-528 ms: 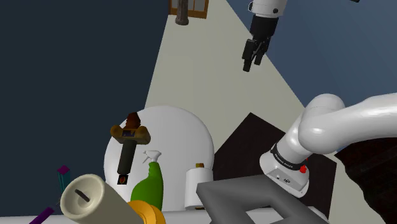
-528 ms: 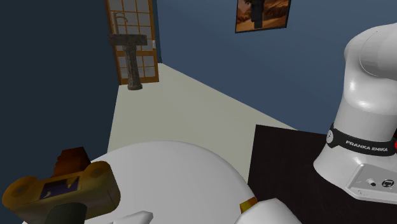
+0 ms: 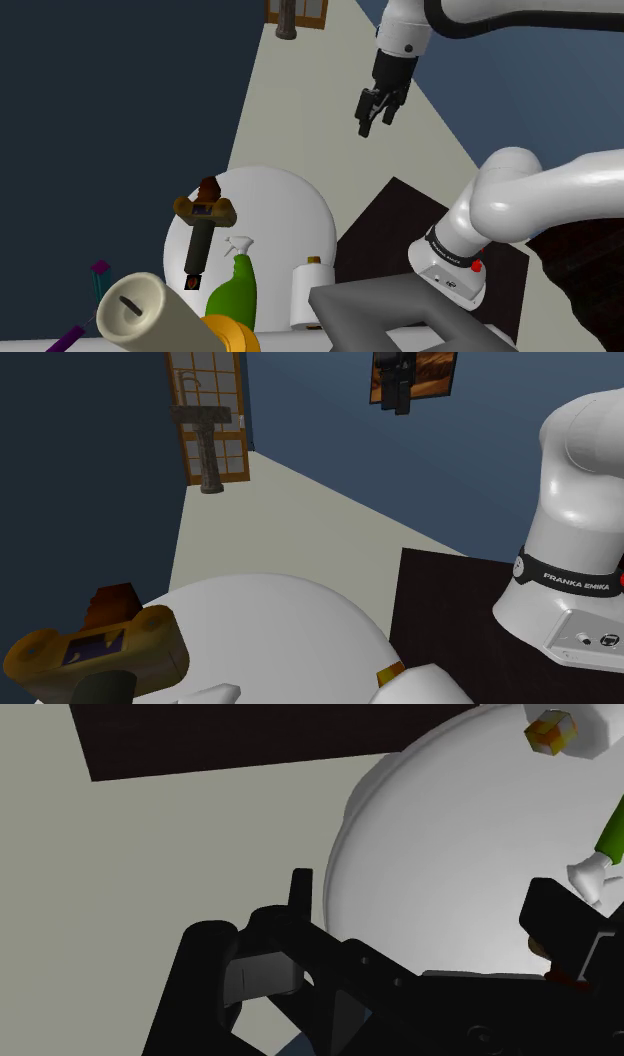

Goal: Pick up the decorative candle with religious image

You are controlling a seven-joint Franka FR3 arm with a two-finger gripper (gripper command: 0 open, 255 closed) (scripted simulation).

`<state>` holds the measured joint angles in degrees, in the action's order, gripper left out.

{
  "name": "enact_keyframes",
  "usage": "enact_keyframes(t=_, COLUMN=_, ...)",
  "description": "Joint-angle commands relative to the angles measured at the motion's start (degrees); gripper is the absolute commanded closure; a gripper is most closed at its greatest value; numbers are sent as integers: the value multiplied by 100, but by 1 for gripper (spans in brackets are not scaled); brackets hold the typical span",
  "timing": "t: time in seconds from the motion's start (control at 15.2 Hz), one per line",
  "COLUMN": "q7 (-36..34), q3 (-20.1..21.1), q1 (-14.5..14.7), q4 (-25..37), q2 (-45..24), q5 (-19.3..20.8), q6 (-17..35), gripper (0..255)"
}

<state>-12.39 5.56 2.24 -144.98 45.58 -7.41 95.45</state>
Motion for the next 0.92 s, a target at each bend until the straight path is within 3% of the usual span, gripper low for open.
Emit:
enact_keyframes(t=0.0, q7=-457, q3=344, q1=61, q4=-139, q2=-33, q5=-198, q6=321, gripper=0)
enact_keyframes(t=0.46, q7=-1987, q3=1586, q1=157, q4=-294, q2=-616, q5=-675, q6=1527, gripper=0)
enact_keyframes(t=0.86, q7=-3434, q3=2747, q1=-102, q4=25, q2=-1635, q5=-606, q6=2569, gripper=0)
